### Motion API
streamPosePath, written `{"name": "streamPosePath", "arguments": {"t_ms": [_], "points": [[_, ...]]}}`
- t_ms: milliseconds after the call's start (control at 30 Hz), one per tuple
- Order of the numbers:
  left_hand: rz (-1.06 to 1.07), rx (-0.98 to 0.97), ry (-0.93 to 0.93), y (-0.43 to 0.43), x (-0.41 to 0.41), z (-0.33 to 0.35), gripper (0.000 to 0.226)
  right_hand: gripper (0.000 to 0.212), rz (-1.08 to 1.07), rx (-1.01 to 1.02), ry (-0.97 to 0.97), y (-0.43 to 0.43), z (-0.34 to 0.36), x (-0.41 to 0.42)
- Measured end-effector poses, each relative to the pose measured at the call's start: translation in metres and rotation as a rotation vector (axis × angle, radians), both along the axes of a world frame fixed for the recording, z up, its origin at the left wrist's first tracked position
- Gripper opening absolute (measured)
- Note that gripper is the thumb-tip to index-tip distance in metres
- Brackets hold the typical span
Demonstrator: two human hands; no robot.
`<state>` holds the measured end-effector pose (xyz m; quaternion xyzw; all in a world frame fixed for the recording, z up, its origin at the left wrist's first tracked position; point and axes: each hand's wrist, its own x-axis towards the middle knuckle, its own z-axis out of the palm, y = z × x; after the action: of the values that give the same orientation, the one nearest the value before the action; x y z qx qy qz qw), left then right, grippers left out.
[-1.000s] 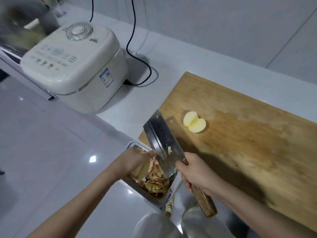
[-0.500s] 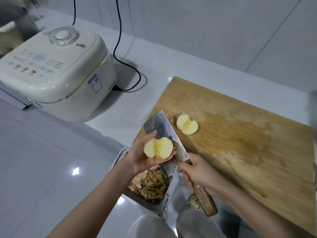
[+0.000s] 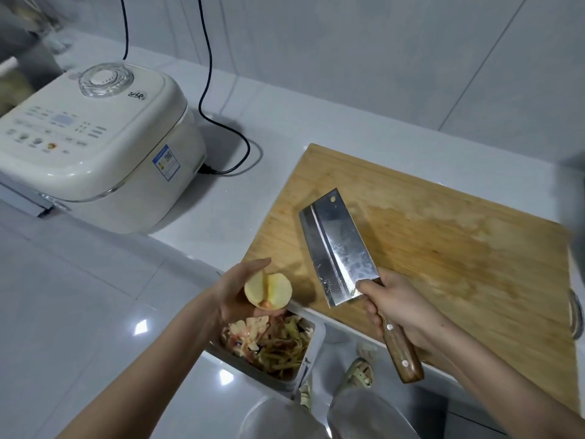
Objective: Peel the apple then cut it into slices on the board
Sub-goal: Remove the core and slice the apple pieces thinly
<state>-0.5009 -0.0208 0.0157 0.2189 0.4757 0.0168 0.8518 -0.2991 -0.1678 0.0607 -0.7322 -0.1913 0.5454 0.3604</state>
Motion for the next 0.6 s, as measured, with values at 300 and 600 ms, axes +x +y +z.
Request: {"name": "streamPosePath", "arguments": {"t_ms": [300, 600], "points": [[-0.151, 0.082, -0.145, -0.005, 0.090, 0.032, 0.054, 0.017, -0.158, 0.027, -0.132, -0.034, 0.000, 0.060], [-0.497, 0.665, 0.009, -0.046, 0.233, 0.017, 0.057, 0.016, -0.207, -0.034, -0.383, -0.096, -0.009, 0.148]]}}
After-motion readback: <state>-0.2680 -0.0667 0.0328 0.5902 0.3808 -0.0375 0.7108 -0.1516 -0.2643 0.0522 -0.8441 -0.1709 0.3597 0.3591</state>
